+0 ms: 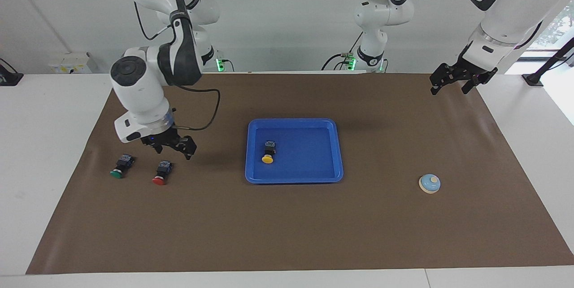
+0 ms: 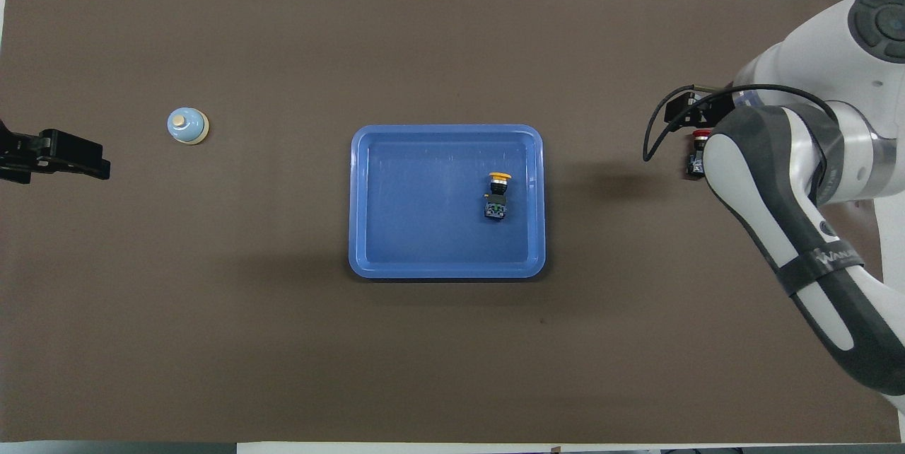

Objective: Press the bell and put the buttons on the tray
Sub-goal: 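Move the right gripper to the red button and grasp it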

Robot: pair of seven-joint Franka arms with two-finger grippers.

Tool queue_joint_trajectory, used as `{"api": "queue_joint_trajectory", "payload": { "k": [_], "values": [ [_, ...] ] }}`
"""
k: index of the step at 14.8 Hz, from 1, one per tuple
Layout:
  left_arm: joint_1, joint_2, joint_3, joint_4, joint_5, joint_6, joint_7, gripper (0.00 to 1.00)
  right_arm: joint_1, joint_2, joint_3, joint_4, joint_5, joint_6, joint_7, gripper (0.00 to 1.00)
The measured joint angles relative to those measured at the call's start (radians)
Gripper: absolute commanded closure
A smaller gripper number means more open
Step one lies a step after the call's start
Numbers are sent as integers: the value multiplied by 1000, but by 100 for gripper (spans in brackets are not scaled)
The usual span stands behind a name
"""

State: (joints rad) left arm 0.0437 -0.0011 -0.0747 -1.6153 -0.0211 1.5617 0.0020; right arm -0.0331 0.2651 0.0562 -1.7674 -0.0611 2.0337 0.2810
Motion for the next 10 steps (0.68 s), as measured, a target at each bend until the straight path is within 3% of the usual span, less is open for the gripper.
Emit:
{"api": "queue_joint_trajectory", "payload": {
  "k": [4, 8, 10],
  "values": [
    [0, 0, 0, 0, 0, 0, 0, 0, -75, 0, 0, -140, 0, 161, -90, 0],
    [0, 0, 0, 0, 0, 0, 0, 0, -82, 17, 1, -229, 0, 303, -94, 1],
    [0, 0, 0, 0, 0, 0, 0, 0, -88, 37, 1, -251, 0, 355, -94, 11]
  ]
}}
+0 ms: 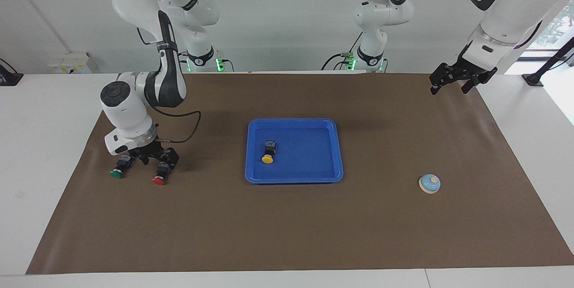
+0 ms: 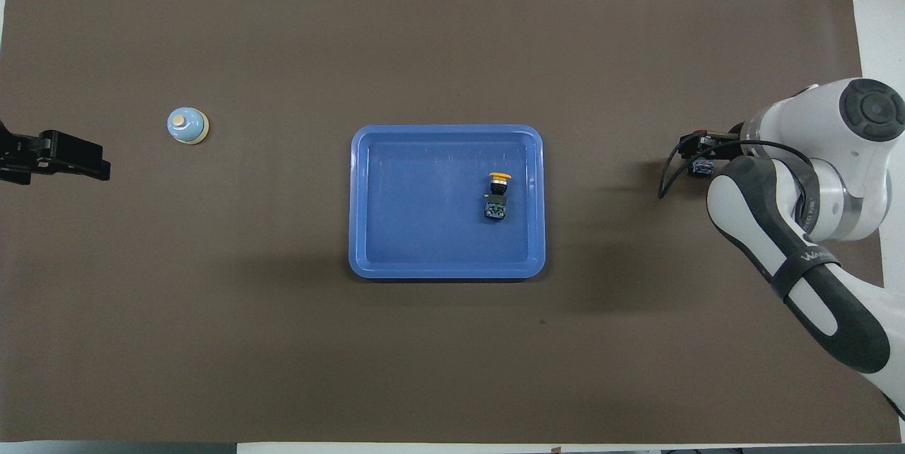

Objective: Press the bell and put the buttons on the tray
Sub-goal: 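Move the right gripper to the red button and grasp it, then carry the red button into the tray beside the yellow one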

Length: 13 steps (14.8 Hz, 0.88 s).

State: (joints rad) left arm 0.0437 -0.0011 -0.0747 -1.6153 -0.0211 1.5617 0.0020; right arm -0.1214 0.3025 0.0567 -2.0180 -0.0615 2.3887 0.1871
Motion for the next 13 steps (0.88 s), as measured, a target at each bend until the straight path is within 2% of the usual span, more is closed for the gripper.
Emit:
{"api": "queue_joint_trajectory", "payload": {
  "k": [1, 2, 3, 4, 10, 13],
  "values": [
    [0, 0, 0, 0, 0, 0, 0, 0, -2, 9, 0, -9, 0, 25, 0, 26],
    [0, 0, 0, 0, 0, 0, 0, 0, -4, 17, 0, -17, 0, 46, 0, 55],
    [0, 0, 0, 0, 0, 0, 0, 0, -4, 23, 0, -24, 0, 59, -1, 88],
    [0, 0, 0, 0, 0, 0, 0, 0, -4, 25, 0, -28, 0, 64, -1, 100],
    [0, 0, 0, 0, 0, 0, 0, 0, -2, 22, 5, -15, -1, 40, -1, 100],
    [0, 0, 0, 0, 0, 0, 0, 0, 18, 8, 19, 88, -1, -123, -1, 100]
  ]
}}
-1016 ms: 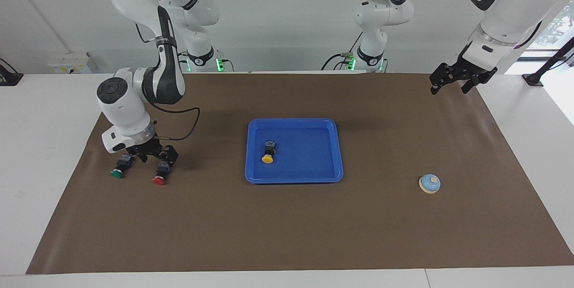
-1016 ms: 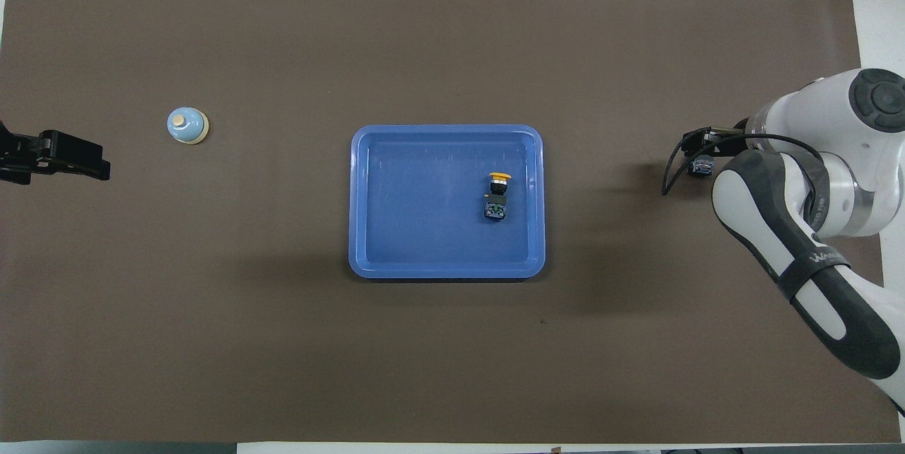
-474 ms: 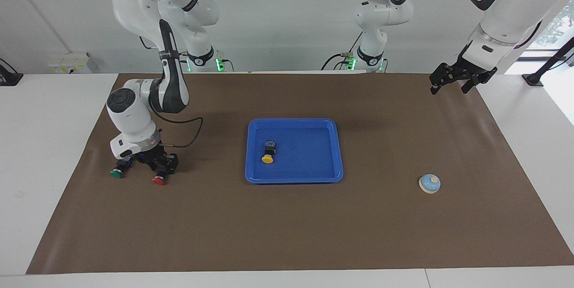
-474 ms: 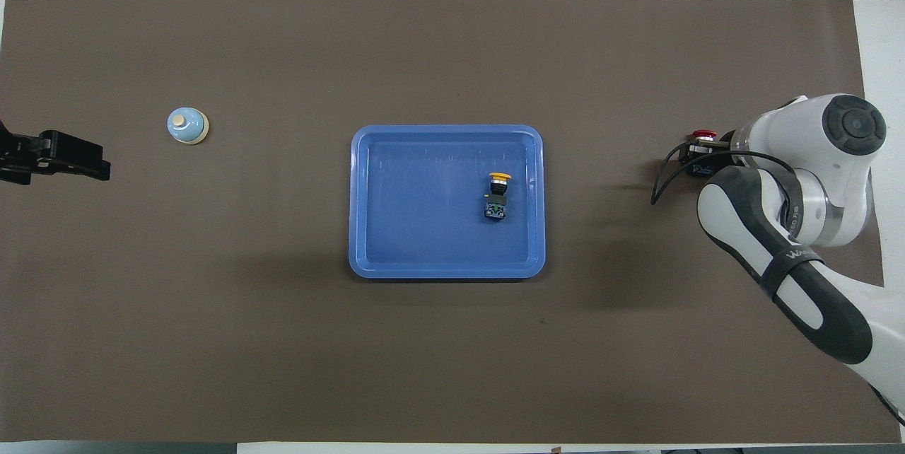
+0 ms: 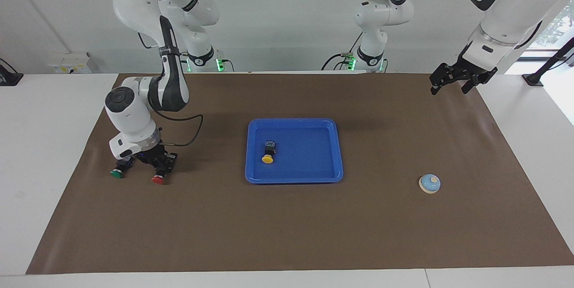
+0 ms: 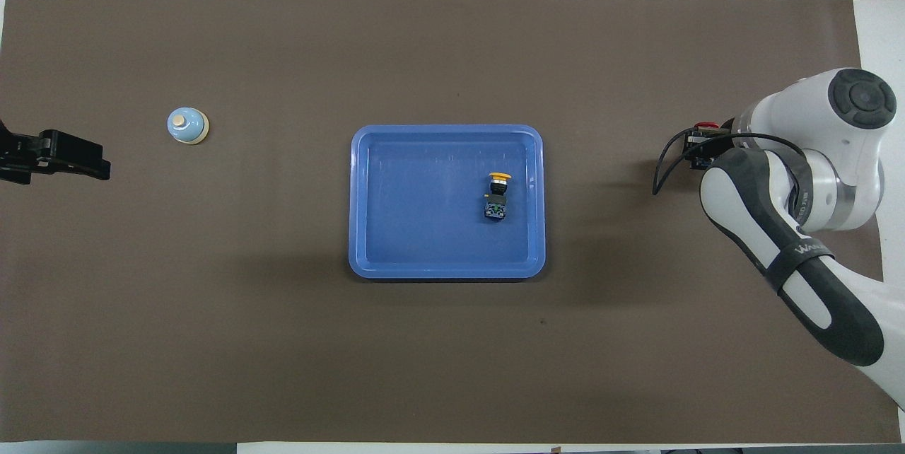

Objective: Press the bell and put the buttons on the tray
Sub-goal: 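Carry the red button into the tray beside the yellow one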

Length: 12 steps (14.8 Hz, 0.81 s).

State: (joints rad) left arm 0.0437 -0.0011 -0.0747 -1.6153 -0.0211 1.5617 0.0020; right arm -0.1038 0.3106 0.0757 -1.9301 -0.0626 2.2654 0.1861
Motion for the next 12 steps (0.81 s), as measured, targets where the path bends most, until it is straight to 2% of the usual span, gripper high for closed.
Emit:
{"api": "queue_joint_trajectory", "payload": {
  "k": [3, 6, 9, 12],
  "values": [
    [0, 0, 0, 0, 0, 0, 0, 0, 79, -14, 5, 140, 4, -179, 26, 100],
    [0, 0, 0, 0, 0, 0, 0, 0, 221, -12, 8, 261, 6, -297, 172, 100],
    [0, 0, 0, 0, 0, 0, 0, 0, 386, 6, 11, 333, 12, -339, 326, 100],
    [0, 0, 0, 0, 0, 0, 0, 0, 525, 69, 10, 400, 47, -347, 443, 100]
  ]
}}
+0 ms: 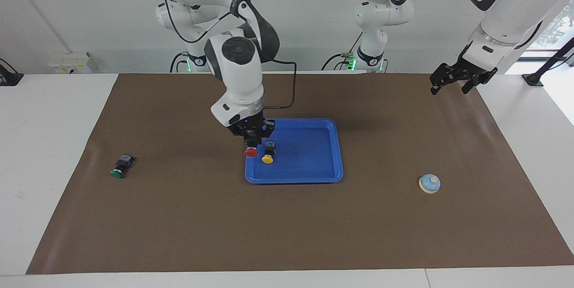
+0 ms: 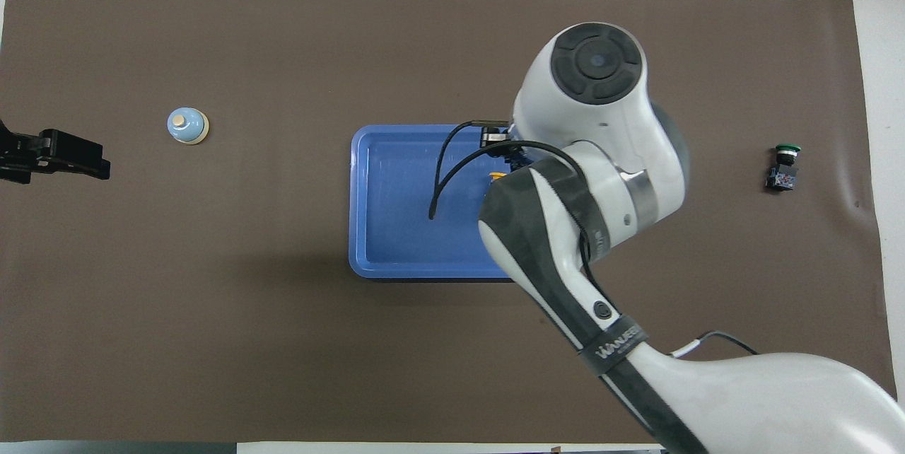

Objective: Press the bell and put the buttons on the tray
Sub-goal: 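Carry the red button into the tray beside the yellow one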

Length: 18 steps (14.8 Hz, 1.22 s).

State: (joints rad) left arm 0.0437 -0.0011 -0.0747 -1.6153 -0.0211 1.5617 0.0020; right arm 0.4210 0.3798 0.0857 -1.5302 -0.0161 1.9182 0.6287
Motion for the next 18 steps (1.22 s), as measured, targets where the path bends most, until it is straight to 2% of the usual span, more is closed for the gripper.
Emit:
{"api": "queue_joint_trajectory", "payload": {
  "k": [2, 5, 11, 12, 13, 18],
  "values": [
    [0, 0, 0, 0, 0, 0, 0, 0, 66, 76, -1, 50, 2, 7, 48, 100],
    [0, 0, 0, 0, 0, 0, 0, 0, 112, 163, -2, 62, 2, 102, 58, 100],
    [0, 0, 0, 0, 0, 0, 0, 0, 136, 197, -2, -73, 1, 264, 57, 100],
    [0, 0, 0, 0, 0, 0, 0, 0, 138, 195, -2, -76, 0, 267, 57, 31],
    [0, 0, 0, 0, 0, 0, 0, 0, 138, 193, -3, -76, 0, 266, 57, 0],
    [0, 0, 0, 0, 0, 0, 0, 0, 134, 177, -9, -59, 0, 218, 131, 0]
  ]
}}
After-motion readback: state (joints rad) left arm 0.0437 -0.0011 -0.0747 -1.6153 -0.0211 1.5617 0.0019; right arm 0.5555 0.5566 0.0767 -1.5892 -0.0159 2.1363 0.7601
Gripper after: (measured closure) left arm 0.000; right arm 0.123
